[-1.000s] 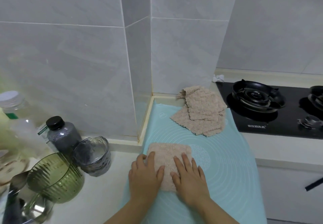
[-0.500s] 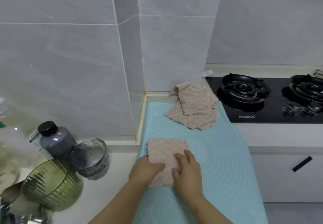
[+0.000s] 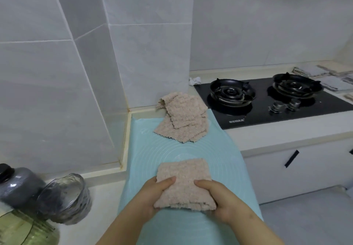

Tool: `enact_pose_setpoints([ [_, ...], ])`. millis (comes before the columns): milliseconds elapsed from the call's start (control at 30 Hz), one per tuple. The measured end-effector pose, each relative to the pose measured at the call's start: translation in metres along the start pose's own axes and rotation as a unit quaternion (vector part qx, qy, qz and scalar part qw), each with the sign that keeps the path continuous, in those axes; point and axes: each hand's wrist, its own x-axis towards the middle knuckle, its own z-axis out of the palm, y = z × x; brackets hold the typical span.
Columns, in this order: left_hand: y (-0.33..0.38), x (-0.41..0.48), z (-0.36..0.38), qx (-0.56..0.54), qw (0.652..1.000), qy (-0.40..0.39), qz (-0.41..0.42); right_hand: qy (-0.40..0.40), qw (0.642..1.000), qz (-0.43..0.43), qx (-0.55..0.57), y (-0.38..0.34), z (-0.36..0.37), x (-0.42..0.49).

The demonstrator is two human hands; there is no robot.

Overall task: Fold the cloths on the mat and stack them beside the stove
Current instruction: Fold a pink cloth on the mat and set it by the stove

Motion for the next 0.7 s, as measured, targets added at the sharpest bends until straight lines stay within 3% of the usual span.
enact_pose_setpoints([
  [100,0.001,0.008,0.036,0.052,0.998,-0.011,0.029,0.019,0.999,-0.016,0.028,-0.013,-0.024,-0.015],
  [333,-0.005,0.022,0.149,0.138,0.987,-0.015,0.082,0.159,0.980,-0.112,-0.050,-0.053,-0.105,-0.053],
  [533,-0.032,0.041,0.276,0.181,0.979,-0.046,0.086,0.210,0.967,-0.140,-0.037,-0.097,-0.211,-0.100],
  [700,-0.058,0.059,0.391,0.175,0.980,-0.090,0.024,0.251,0.957,-0.141,-0.016,-0.133,-0.311,-0.137],
])
